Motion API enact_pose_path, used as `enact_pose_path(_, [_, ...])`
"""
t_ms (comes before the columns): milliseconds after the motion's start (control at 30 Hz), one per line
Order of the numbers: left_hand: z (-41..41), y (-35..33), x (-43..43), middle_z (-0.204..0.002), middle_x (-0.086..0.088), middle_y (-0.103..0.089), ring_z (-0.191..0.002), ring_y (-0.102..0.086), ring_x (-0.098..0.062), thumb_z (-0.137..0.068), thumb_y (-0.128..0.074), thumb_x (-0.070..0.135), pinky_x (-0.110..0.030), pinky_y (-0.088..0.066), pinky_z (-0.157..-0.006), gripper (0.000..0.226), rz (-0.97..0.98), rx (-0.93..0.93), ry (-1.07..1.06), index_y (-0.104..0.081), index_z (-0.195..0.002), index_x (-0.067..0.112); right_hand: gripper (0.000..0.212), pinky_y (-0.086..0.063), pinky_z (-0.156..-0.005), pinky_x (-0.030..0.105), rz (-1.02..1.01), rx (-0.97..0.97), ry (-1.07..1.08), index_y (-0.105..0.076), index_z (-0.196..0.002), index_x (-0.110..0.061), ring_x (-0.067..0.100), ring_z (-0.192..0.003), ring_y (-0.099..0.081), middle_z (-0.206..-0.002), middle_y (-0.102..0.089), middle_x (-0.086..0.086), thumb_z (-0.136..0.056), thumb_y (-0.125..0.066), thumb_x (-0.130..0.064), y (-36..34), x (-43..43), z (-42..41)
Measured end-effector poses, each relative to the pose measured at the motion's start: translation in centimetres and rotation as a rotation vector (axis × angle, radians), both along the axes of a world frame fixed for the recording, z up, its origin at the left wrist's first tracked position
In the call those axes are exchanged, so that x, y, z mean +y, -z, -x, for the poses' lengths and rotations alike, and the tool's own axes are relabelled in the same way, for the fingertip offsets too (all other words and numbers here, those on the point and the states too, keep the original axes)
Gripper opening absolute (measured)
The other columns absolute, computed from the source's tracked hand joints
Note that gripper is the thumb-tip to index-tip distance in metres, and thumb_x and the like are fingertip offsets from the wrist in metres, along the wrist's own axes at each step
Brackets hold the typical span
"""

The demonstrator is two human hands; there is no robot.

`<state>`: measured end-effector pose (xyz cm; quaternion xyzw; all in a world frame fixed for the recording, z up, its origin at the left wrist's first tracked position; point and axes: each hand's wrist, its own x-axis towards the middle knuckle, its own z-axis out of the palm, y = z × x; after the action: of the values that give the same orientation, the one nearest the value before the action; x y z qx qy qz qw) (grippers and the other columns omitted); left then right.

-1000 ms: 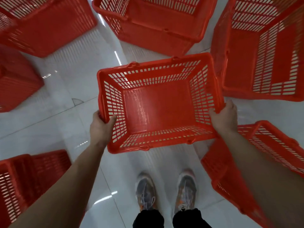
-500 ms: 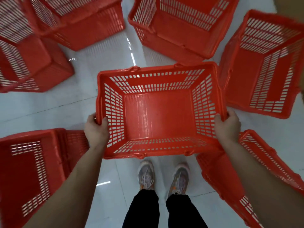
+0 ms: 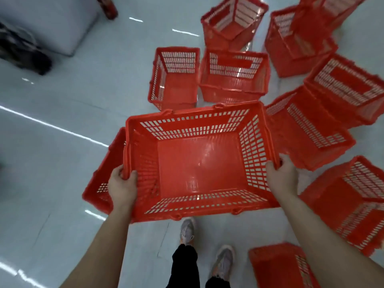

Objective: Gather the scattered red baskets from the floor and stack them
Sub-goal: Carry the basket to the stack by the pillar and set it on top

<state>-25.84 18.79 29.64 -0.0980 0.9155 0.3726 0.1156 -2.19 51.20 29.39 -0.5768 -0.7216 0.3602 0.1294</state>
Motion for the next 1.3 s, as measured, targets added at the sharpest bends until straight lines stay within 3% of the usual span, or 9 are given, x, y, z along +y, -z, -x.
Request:
enact_pose_path(267, [2.0,-2.5,-16.3,-0.095,0.000,-0.073,-0.083,-0.071,-0.023,-0.081,-0.071,0.031,-0.042,-0.056,-0.083,0.033,-0.165,-0.054,-0.467,-0.065,-0.112,0.019,0.025,-0.045,-0.076,0.034,-0.064,-0.004,-0.446,-0.068,-0.111,-0.006,0.037,-0.096,-0.066,-0.102,-0.072,0.018,-0.089,-0.060,-0.015,-4.9,-9.2,18.1])
enact_pose_path(433, [2.9,-0.4,-22.8,-0.101,0.001,-0.071,-0.081,-0.072,-0.022,-0.086,-0.068,0.032,-0.047,-0.058,-0.082,0.041,-0.211,-0.105,-0.682,-0.061,-0.124,0.019,0.029,-0.055,-0.082,0.039,-0.031,0.004,-0.636,-0.071,-0.106,-0.017,0.024,-0.088,-0.069,-0.090,-0.074,0.001,-0.082,-0.057,-0.024,-3.6,-15.4,27.1])
enact_pose_path(633, [3.7,4.3,-26.3,-0.097,0.003,-0.069,-0.081,-0.071,-0.021,-0.089,-0.068,0.032,-0.048,-0.058,-0.082,0.039,-0.232,-0.140,-0.798,-0.060,-0.124,0.019,0.035,-0.052,-0.083,0.035,-0.055,0.000,-0.789,-0.070,-0.110,-0.014,0.021,-0.089,-0.068,-0.095,-0.074,0.002,-0.081,-0.057,-0.027,0.2,-19.4,35.0])
enact_pose_path(833, [4.3,10.3,-27.2,-0.108,-0.001,-0.072,-0.081,-0.072,-0.019,-0.090,-0.068,0.033,-0.046,-0.059,-0.081,0.039,-0.234,-0.212,-0.853,-0.056,-0.125,0.020,0.032,-0.042,-0.080,0.021,-0.037,-0.016,-0.866,-0.071,-0.114,-0.012,0.012,-0.089,-0.064,-0.097,-0.071,-0.003,-0.085,-0.059,-0.017,6.5,-20.9,40.3])
enact_pose_path(1000, [4.1,15.3,-26.0,-0.105,0.004,-0.068,-0.075,-0.069,-0.011,-0.093,-0.066,0.031,-0.028,-0.054,-0.064,0.040,-0.193,-0.268,-0.835,-0.052,-0.128,0.015,0.031,-0.051,-0.080,0.027,0.031,-0.036,-0.910,-0.072,-0.111,-0.015,0.015,-0.085,-0.068,-0.094,-0.073,0.000,-0.083,-0.058,-0.016,12.6,-20.5,42.5])
enact_pose_path(1100, [3.3,18.4,-24.8,-0.111,0.000,-0.071,-0.082,-0.072,-0.017,-0.091,-0.068,0.033,-0.043,-0.060,-0.076,0.045,-0.209,-0.328,-0.854,-0.053,-0.131,0.017,0.031,-0.052,-0.079,0.026,0.085,-0.079,-0.936,-0.071,-0.111,-0.012,0.017,-0.084,-0.068,-0.094,-0.073,0.004,-0.082,-0.059,-0.012,16.3,-20.0,42.8])
enact_pose_path(1167, [2.9,20.5,-24.0,-0.111,-0.002,-0.072,-0.084,-0.072,-0.017,-0.090,-0.067,0.031,-0.047,-0.059,-0.081,0.043,-0.183,-0.350,-0.848,-0.054,-0.130,0.018,0.041,-0.055,-0.085,0.034,0.138,-0.141,-0.952,-0.069,-0.114,-0.013,0.018,-0.088,-0.070,-0.096,-0.074,0.002,-0.076,-0.060,-0.023,19.0,-19.3,43.0])
enact_pose_path(1233, [3.1,21.8,-23.3,-0.115,0.000,-0.070,-0.088,-0.070,-0.016,-0.091,-0.065,0.032,-0.043,-0.057,-0.084,0.043,-0.117,-0.377,-0.791,-0.054,-0.131,0.020,0.053,-0.055,-0.090,0.042,0.183,-0.231,-0.968,-0.065,-0.119,-0.016,0.020,-0.093,-0.070,-0.101,-0.073,0.000,-0.069,-0.060,-0.033,21.8,-18.4,43.1])
enact_pose_path(1300, [3.4,22.6,-22.7,-0.124,0.003,-0.063,-0.100,-0.065,-0.019,-0.093,-0.062,0.034,-0.036,-0.051,-0.087,0.051,-0.030,-0.449,-0.683,-0.048,-0.139,0.018,0.059,-0.053,-0.091,0.039,0.189,-0.327,-1.002,-0.060,-0.126,-0.016,0.024,-0.097,-0.067,-0.106,-0.070,0.003,-0.070,-0.064,-0.034,23.0,-18.2,43.0])
